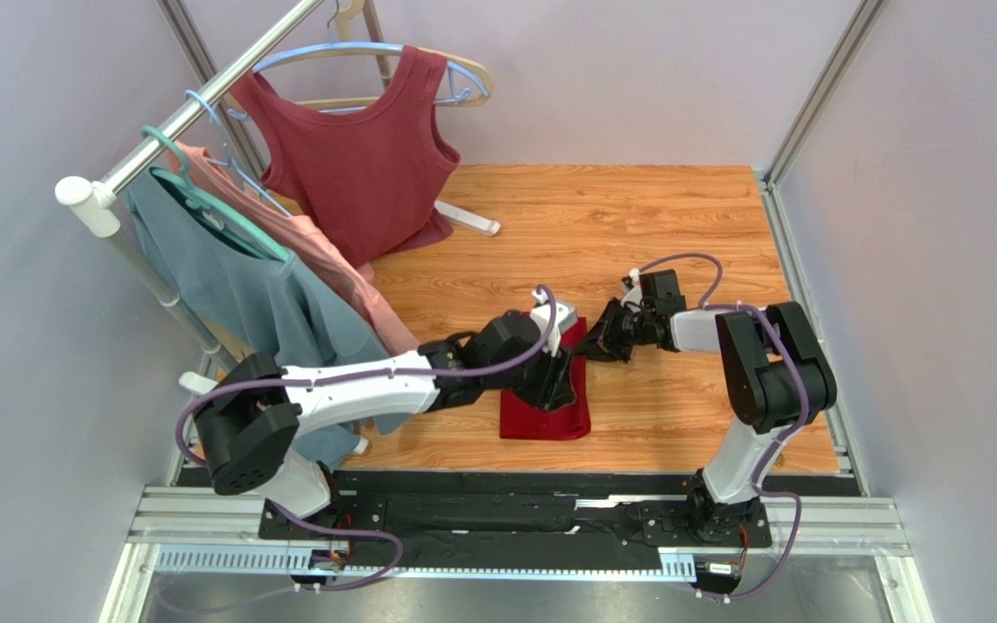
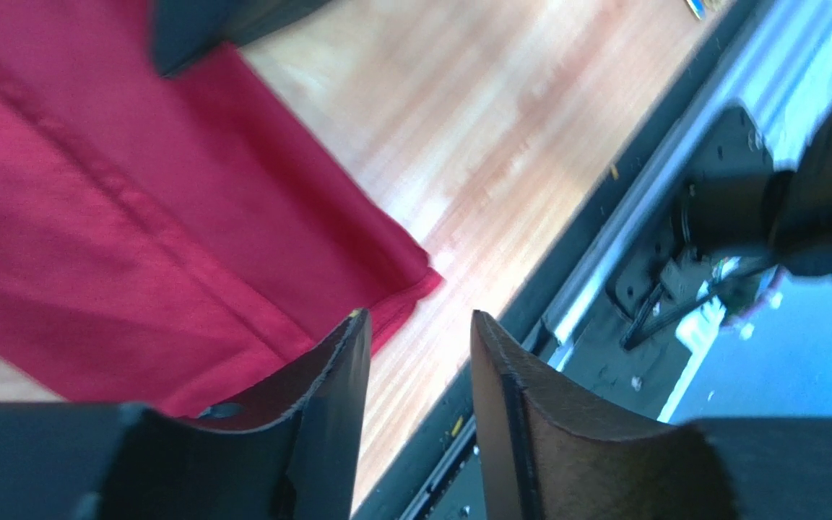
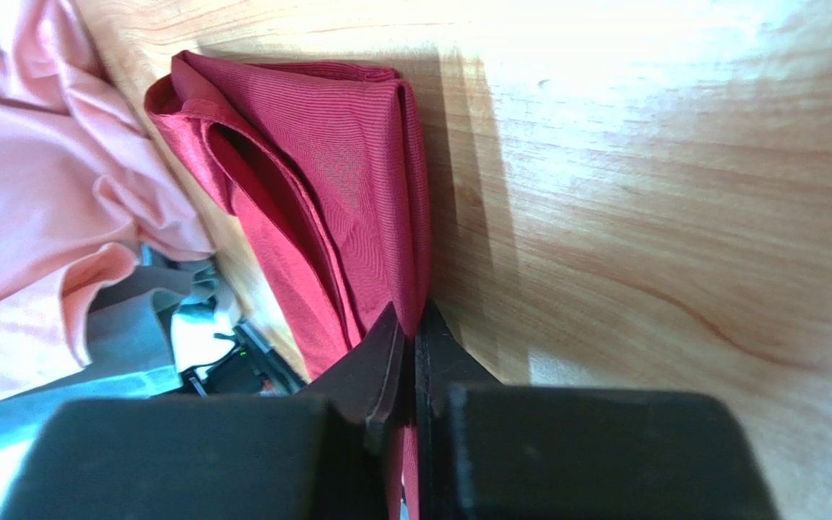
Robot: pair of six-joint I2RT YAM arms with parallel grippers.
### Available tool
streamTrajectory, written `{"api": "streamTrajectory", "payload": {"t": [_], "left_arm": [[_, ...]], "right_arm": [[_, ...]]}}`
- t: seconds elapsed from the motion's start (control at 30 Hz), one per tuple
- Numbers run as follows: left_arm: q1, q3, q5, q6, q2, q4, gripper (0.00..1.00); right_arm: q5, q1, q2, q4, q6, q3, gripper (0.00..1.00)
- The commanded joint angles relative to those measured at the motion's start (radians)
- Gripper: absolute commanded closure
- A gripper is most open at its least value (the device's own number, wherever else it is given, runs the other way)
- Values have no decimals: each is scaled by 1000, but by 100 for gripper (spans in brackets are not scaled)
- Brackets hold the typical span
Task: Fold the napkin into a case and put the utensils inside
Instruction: Fold the 2/3-rectangle-folded napkin at the center of the board.
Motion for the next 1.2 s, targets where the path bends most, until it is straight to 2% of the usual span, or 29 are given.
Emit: {"api": "streamTrajectory", "payload": {"t": [0.0,0.07,0.1,0.33,0.5,0.8,0.83,0.9,1.07,1.17], "left_arm": [[53,158,32,-40,85,-117,46],[53,230,-29,-29,159,-159,44],[48,244,-46,-20,180,-158,34],[-16,273,-278,57,245,-125,29],[-22,287,-329,29,275,-139,27],[-39,299,-407,21,308,-107,22],[-38,293,-396,24,296,-84,20],[-42,287,-396,18,294,-67,1],[-45,331,-418,-9,340,-108,1],[-48,315,-436,-19,343,-72,6]], "right_arm": [[102,36,-48,-134,-29,53,100],[121,59,-45,-177,22,88,100],[138,67,-41,-228,39,102,100],[300,109,-116,-443,160,192,100],[389,138,-148,-542,223,238,100],[452,178,-203,-556,333,199,100],[454,178,-211,-555,347,188,100],[452,178,-223,-550,362,183,100],[454,182,-255,-535,428,145,100],[461,182,-268,-533,453,137,100]]}}
